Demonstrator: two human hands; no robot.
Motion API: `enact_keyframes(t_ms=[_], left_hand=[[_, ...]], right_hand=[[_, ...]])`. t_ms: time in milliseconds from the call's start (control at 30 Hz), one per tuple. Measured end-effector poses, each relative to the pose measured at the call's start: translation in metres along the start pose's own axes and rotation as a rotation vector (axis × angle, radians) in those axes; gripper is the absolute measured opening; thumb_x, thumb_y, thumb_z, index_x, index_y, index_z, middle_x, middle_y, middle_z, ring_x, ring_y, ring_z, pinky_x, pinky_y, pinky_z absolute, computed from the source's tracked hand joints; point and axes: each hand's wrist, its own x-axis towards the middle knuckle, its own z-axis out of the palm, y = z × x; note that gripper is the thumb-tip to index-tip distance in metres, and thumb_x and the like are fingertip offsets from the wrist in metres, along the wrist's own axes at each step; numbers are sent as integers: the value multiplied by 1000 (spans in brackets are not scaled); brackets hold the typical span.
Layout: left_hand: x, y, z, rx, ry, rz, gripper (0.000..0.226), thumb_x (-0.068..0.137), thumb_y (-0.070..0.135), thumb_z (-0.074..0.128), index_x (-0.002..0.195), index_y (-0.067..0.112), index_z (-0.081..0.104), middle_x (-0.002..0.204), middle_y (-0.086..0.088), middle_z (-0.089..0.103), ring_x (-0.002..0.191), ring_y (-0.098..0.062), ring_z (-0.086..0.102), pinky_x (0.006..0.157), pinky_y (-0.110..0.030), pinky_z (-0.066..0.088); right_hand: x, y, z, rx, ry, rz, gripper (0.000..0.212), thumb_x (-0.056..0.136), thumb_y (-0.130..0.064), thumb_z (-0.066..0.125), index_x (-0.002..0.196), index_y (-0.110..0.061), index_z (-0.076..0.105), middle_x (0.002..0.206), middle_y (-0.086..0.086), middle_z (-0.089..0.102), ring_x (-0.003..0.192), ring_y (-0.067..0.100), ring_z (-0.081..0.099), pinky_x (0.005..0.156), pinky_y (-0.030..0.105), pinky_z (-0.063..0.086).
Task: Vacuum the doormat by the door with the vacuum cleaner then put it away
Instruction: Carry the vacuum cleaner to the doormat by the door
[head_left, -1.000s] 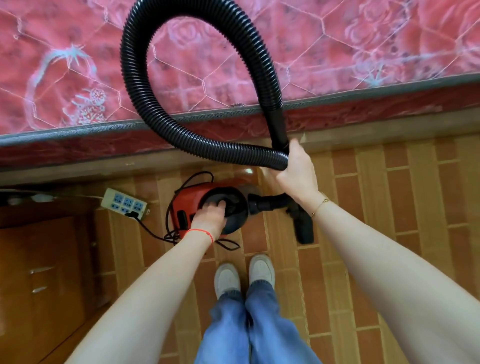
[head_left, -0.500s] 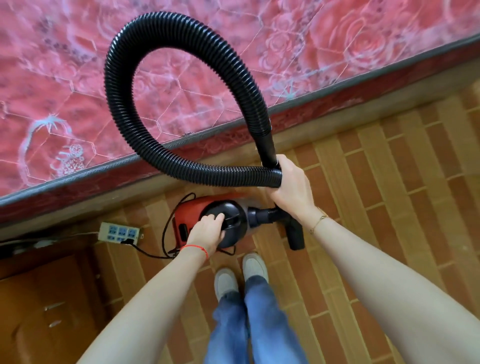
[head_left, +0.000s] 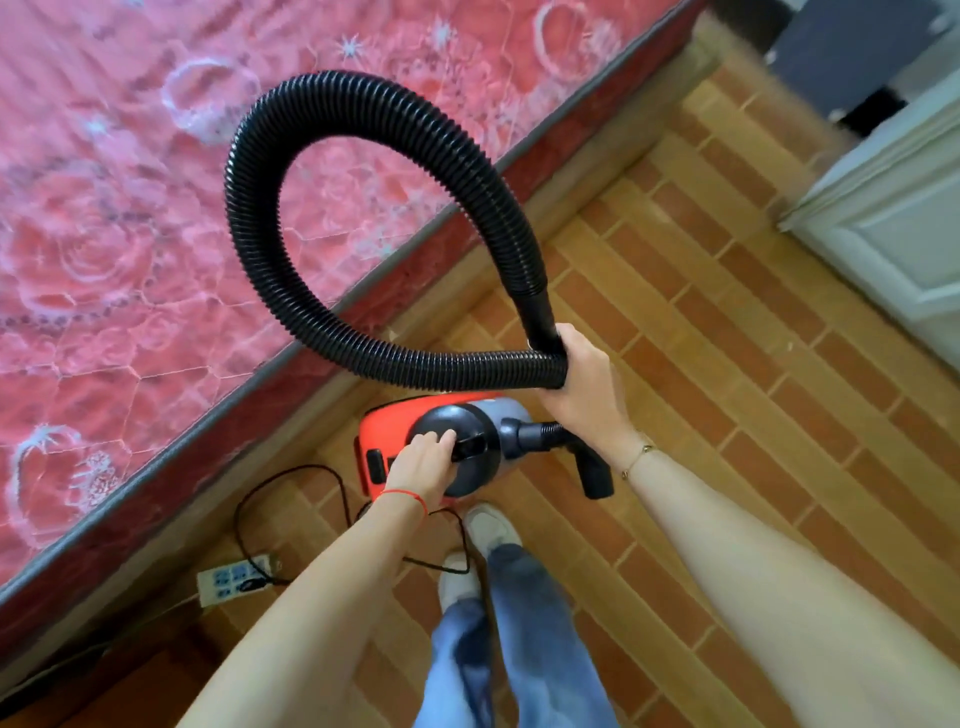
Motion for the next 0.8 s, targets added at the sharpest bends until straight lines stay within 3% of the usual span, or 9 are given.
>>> enact_keyframes(t_ms=[200,467,667,800], left_hand=[[-15,48,-18,122,-44,163,28,91,12,48,119,8,47,109,-16,58,103,-37,56,78,-45,43],[-40,124,-18,300,-134,371,27,92,15,47,118,7,47,111,-15,57,106,-36,55,78,-43,44],[-60,191,0,459,-197,544,36,93,18,49,128,11,45,122,-13,54,115,-32,52,87,-41,43],[-75,239,18,576,-231,661,42,92,14,52,132,15,42,123,-12,53,115,-32,52,87,-43,45]], right_hand=[[-55,19,-51,-26,120,202,23,77,-27,59,99,-29,55,89,-10,62,79,18,63,60,35,52],[-164,54,-106,52,329,453,33,83,-12,64,114,-16,56,82,-8,57,68,16,54,46,16,28],[-249,79,-145,94,500,603,27,84,-14,64,111,-17,58,91,-2,64,78,20,61,57,29,47],[-309,98,-165,107,608,700,32,84,-14,65,114,-18,57,90,-2,66,71,16,60,50,22,42]])
